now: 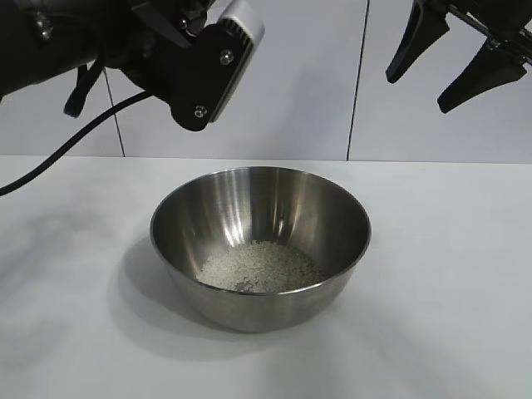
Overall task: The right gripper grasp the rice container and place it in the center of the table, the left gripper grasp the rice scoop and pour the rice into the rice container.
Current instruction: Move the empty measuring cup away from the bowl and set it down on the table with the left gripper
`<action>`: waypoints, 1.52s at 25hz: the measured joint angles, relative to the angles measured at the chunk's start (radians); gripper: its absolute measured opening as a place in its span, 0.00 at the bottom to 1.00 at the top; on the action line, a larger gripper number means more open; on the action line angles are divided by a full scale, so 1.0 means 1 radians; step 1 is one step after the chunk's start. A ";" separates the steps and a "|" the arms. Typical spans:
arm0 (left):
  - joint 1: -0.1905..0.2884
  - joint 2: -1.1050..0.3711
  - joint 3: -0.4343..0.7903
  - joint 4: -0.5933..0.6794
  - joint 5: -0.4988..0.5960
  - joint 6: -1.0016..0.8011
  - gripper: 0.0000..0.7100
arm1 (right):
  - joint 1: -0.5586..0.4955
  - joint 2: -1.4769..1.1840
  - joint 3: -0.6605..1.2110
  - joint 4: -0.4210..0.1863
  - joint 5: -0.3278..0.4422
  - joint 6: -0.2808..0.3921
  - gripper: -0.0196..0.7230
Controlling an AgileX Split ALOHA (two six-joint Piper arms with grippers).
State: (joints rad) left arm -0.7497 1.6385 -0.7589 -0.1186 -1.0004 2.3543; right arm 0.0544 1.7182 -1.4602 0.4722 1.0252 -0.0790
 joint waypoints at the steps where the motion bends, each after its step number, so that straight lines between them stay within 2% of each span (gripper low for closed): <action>1: 0.000 0.000 0.000 0.000 0.000 -0.002 0.01 | 0.000 0.000 0.000 0.000 0.000 0.000 0.63; 7: 0.000 0.000 0.000 -0.002 0.002 -0.006 0.01 | 0.000 0.000 0.000 0.000 0.000 0.000 0.63; 11: 0.000 0.000 0.000 -0.014 0.013 -0.091 0.01 | 0.000 0.000 0.000 0.000 0.000 0.000 0.63; 22: 0.000 0.000 0.000 -0.213 0.058 -0.296 0.01 | 0.000 0.000 0.000 0.000 0.000 0.000 0.63; 33: 0.000 0.000 0.000 -0.228 0.062 -0.321 0.01 | 0.000 0.000 0.000 0.000 -0.002 0.000 0.63; 38: 0.000 0.000 0.000 -0.308 0.069 -0.452 0.01 | 0.000 0.000 0.000 0.000 -0.002 0.000 0.63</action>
State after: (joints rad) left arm -0.7497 1.6385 -0.7589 -0.4263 -0.9317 1.9024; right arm 0.0544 1.7182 -1.4602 0.4722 1.0235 -0.0790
